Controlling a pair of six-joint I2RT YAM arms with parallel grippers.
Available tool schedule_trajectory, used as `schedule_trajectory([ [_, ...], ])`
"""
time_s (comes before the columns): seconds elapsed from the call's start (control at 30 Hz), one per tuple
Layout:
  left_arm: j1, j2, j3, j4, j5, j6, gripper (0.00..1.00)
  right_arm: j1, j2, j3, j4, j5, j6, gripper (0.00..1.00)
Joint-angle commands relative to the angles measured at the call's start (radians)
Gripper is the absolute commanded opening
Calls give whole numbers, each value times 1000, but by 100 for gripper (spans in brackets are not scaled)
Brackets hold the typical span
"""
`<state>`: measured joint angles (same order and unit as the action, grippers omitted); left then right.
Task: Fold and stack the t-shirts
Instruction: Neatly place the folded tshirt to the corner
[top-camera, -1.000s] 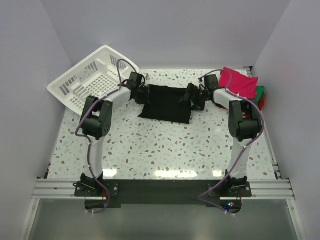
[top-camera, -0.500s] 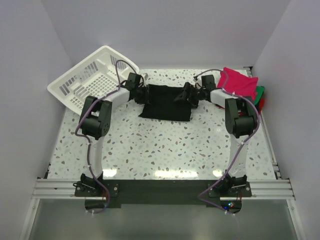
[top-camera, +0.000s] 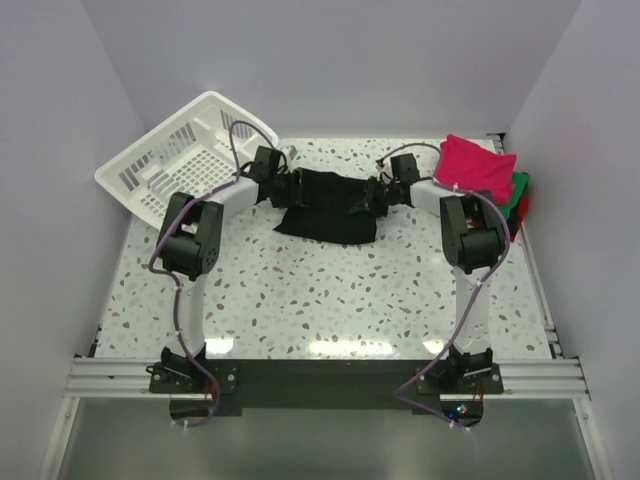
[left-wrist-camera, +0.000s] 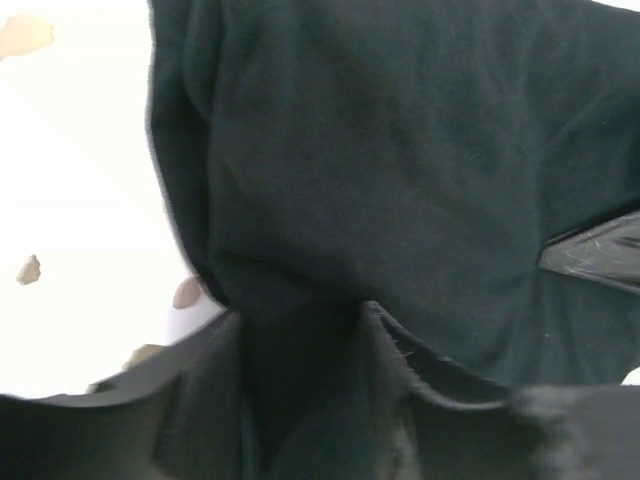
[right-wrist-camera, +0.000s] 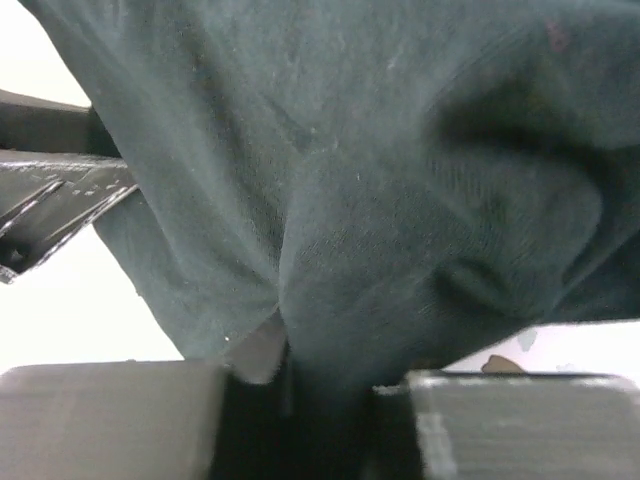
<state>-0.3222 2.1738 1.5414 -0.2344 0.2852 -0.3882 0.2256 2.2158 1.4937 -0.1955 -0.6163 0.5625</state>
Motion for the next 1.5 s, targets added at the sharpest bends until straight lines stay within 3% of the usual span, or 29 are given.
schedule_trajectory([
  [0.0, -3, -11, -44, -48, -12, -12, 57, 21, 10, 32, -131, 85, -44, 10],
  [0.07, -3, -35, -41, -45, -21, -17, 64, 21, -1, 60, -178, 102, -71, 0],
  [0.43, -5, -176, -56, -40, -49, -49, 71, -46, -38, 316, -533, 234, -257, 0],
  [0.57, -5, -229, -70, -40, -29, -66, 72, -89, 14, 536, -759, 334, -346, 0],
  [0.77, -8, -287, -147, -10, -12, -90, 73, -126, 76, 779, -947, 450, -424, 0],
  [1.07, -6, -341, -233, 4, -8, -89, 73, -192, 102, 919, -984, 561, -457, 0],
  [1.47, -8, -416, -319, 30, -17, -94, 73, -310, 71, 1071, -904, 538, -369, 0],
])
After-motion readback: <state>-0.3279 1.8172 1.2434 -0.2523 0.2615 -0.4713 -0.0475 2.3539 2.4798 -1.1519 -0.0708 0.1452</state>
